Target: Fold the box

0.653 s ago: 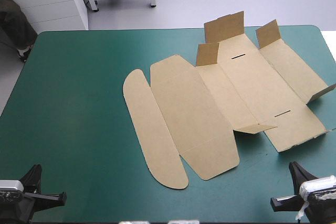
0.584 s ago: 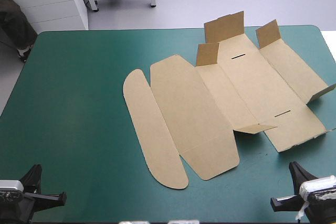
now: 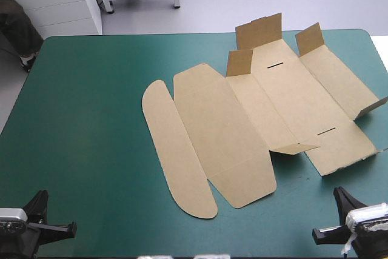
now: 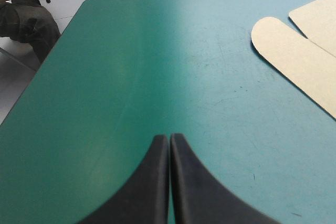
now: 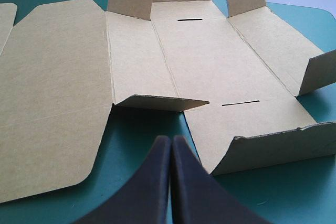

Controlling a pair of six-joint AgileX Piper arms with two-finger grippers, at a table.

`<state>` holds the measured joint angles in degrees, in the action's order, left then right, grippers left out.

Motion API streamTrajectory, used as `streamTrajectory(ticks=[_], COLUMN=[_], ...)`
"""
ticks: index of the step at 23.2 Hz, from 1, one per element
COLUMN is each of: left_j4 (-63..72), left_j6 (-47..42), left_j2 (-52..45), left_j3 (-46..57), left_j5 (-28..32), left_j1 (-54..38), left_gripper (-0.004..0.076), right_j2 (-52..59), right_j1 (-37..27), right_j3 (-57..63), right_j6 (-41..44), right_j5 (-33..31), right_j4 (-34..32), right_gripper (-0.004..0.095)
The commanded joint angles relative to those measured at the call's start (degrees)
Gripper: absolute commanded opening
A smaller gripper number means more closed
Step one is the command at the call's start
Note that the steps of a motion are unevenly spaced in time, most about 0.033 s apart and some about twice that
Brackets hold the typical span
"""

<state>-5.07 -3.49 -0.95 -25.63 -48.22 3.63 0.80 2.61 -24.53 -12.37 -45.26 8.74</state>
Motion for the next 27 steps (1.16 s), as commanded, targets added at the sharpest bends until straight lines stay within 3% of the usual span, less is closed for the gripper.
streamTrajectory(ticks=[1, 3, 5, 6, 7, 9, 11, 14, 21, 27], left_j4=[0.0, 0.1, 0.1, 0.1, 0.1, 0.1, 0.1, 0.1, 0.1, 0.1], left_j6=[0.0, 0.1, 0.1, 0.1, 0.1, 0.1, 0.1, -0.1, -0.1, -0.1], left_j2=[-0.7, -0.7, -0.7, -0.7, -0.7, -0.7, -0.7, -0.7, -0.7, -0.7], left_j3=[-1.1, -1.1, -1.1, -1.1, -1.1, -1.1, -1.1, -1.1, -1.1, -1.1], left_j5=[4.2, 4.2, 4.2, 4.2, 4.2, 4.2, 4.2, 4.2, 4.2, 4.2], left_j1=[0.3, 0.3, 0.3, 0.3, 0.3, 0.3, 0.3, 0.3, 0.3, 0.3], left_gripper=[-0.001, -0.001, -0.001, -0.001, -0.001, -0.001, -0.001, -0.001, -0.001, -0.001], right_j2=[1.3, 1.3, 1.3, 1.3, 1.3, 1.3, 1.3, 1.3, -1.3, -6.6], right_j1=[-0.5, -0.5, -0.5, -0.5, -0.5, -0.5, -0.5, -0.5, -0.5, -0.5], right_j3=[-1.3, -1.3, -1.3, -1.3, -1.3, -1.3, -1.3, -1.3, -1.3, -1.3], right_j6=[-0.1, -0.1, -0.1, -0.1, -0.1, 0.3, 0.4, 2.5, 31.1, 49.8], right_j5=[4.3, 4.3, 4.3, 4.3, 4.3, 4.3, 4.3, 4.3, 5.3, 11.8], right_j4=[0.4, 0.4, 0.4, 0.4, 0.4, 0.1, 0.1, 0.1, 0.5, 0.8], right_gripper=[-0.0016, 0.0016, 0.0144, 0.028, 0.0344, 0.063, 0.0723, 0.0729, 0.0729, 0.0728])
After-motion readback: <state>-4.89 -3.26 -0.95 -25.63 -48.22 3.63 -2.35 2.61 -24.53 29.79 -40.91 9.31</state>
